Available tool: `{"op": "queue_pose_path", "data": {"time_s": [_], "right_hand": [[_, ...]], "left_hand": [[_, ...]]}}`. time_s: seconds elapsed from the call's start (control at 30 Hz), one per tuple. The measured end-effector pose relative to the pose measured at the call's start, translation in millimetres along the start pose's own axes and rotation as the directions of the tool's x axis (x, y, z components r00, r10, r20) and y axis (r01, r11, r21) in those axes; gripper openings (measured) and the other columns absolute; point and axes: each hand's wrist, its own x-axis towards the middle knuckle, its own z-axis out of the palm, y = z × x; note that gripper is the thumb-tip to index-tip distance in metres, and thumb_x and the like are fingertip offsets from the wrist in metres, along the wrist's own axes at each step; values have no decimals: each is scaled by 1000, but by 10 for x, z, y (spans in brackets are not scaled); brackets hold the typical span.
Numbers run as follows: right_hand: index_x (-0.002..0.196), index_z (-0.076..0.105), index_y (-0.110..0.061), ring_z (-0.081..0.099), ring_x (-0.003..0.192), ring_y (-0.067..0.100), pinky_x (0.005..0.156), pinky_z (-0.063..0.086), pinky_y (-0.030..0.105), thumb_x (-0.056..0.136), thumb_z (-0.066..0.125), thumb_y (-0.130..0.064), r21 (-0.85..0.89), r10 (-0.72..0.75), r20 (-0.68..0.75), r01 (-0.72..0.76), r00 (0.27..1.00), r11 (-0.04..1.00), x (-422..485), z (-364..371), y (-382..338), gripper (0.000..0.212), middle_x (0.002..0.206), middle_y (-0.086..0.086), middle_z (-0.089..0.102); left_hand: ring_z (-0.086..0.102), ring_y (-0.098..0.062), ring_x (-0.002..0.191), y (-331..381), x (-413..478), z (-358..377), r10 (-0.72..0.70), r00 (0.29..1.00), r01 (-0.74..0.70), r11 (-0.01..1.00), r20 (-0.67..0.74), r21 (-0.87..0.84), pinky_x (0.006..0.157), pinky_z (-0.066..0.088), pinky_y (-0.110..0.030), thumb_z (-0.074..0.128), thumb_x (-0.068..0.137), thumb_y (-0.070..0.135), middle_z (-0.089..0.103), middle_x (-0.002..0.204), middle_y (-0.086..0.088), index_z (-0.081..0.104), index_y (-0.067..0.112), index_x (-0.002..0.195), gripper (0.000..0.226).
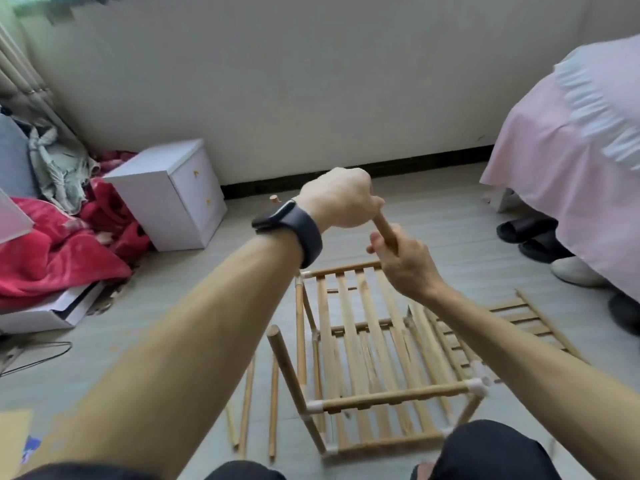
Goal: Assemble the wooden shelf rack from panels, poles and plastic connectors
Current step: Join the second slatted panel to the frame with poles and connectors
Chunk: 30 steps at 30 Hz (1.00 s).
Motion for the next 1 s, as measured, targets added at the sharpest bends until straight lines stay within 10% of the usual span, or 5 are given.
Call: {"op": "queue_pose_path", "data": {"time_s": [0.17, 0.57, 1.0], "right_hand": [[78, 55, -20, 48, 47, 1, 52, 40, 27, 101, 50, -38, 189, 329, -237, -288, 914, 939, 4, -408, 420, 30, 62, -5, 50], [44, 41, -28, 35, 42, 8, 50, 34, 25, 90, 64, -29, 614, 505, -340, -219, 794, 758, 544, -803, 868, 52, 46, -10, 34], [51, 41, -27, 36, 43, 12, 47, 33, 27, 84, 58, -14, 627, 489, -388, -165, 781, 761, 1431, -135, 1461, 40, 45, -7, 36]], "left_hand": [[61, -25, 108, 286, 245, 867, -36, 999, 36, 932, 7, -360, 95, 52, -44, 48, 100, 49, 63, 122, -6, 53, 19, 130, 42], [-29, -28, 150, -103, 295, 3193, -169, 949, 190, 980, 267, -54, 118, -11, -62, 24, 98, 67, -14, 168, -7, 0, 37, 160, 72], [-19, -26, 154, -205, 306, 3596, -150, 987, 154, 984, 52, -89, 117, -16, -61, 10, 93, 63, 11, 169, 0, -7, 46, 156, 67]]}}
